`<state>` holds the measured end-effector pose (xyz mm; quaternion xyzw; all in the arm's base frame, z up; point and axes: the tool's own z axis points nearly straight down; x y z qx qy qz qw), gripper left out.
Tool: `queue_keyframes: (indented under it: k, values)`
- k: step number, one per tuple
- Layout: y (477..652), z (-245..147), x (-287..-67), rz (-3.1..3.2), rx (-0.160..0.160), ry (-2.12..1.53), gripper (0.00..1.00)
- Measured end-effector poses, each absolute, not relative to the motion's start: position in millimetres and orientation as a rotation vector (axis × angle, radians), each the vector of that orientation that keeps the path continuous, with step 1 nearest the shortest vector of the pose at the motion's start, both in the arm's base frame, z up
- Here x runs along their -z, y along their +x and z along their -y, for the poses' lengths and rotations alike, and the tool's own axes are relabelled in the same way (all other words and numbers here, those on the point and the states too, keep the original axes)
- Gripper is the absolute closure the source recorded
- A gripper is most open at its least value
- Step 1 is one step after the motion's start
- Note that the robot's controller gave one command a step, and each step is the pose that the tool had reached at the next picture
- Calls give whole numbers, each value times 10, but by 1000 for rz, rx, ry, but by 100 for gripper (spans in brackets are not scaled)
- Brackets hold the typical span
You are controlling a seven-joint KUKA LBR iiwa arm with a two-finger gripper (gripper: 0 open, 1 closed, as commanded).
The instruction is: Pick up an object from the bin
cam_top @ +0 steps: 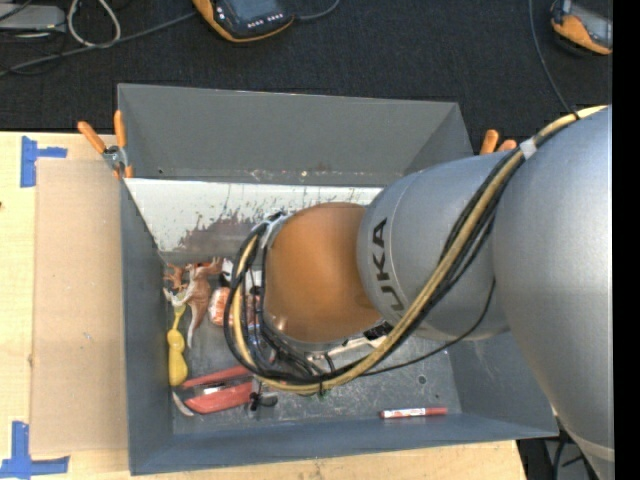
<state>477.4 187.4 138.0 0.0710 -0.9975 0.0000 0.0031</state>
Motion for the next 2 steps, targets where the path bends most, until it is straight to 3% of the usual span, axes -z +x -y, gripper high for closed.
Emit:
queue_keyframes:
  k: [1, 2]
  values:
    - [4809, -1788, -1654, 3123, -1, 290, 100]
    - [4834, -1805, -2388, 3122, -1, 278, 100]
